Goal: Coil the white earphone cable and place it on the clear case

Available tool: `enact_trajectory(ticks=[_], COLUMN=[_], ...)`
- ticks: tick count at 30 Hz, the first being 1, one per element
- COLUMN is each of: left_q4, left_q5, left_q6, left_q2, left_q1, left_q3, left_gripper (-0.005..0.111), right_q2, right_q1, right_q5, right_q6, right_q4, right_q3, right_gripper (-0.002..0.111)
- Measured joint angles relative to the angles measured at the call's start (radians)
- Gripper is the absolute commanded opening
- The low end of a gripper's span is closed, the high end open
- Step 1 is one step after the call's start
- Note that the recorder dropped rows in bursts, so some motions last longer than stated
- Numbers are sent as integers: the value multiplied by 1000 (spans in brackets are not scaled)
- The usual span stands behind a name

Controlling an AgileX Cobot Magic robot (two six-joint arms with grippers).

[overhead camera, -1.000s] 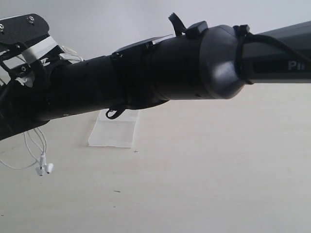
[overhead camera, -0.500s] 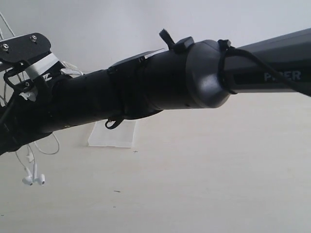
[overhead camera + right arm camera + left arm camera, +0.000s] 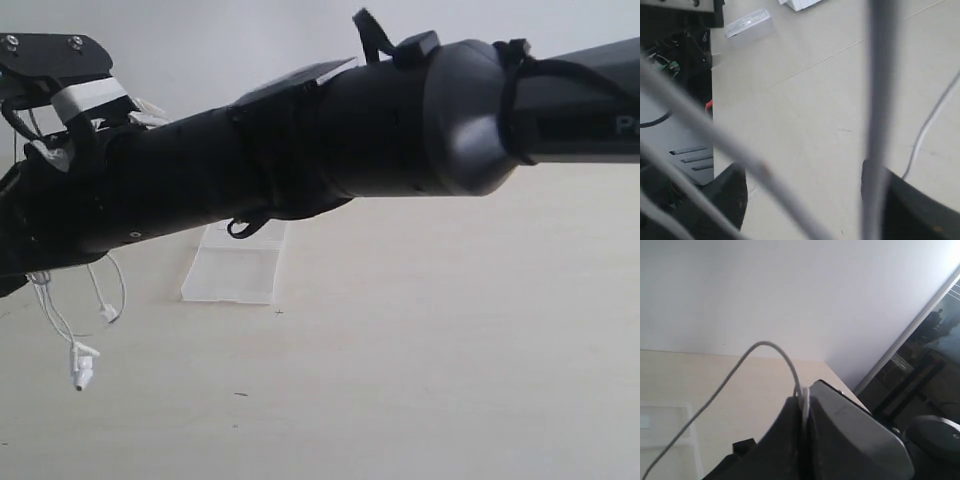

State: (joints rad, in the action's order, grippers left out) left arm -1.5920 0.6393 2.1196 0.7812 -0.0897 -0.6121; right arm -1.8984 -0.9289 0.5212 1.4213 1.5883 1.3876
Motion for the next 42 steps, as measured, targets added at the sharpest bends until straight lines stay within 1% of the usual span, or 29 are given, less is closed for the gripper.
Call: enact_trajectory(ticks=[2,9,14,18,23,28,42], left_q4=[0,0,0,0,0,-2,-4], left_q5=[0,0,-3,-3,-5,-5,-5], left_q6=[0,0,0,0,0,0,0], left_q2=[0,0,0,0,0,0,0], left_q1=[0,0,0,0,0,0,0], left_q3=[0,0,0,0,0,0,0], left_gripper=[0,0,0,0,0,0,0], right_q2=[11,11,13,29,64,100,89], right_q1=[0,0,0,0,2,29,33], right_q5=[-18,-35,-44,-44,-56,-69,-259], right_q6=[-79,-269,-414,-501,-543,-587,-601], right_q4=[-79,-257,-423,-525,-574,-615,-623], right_q3=[0,0,0,0,0,0,0], right_gripper=[64,64,64,64,64,64,64])
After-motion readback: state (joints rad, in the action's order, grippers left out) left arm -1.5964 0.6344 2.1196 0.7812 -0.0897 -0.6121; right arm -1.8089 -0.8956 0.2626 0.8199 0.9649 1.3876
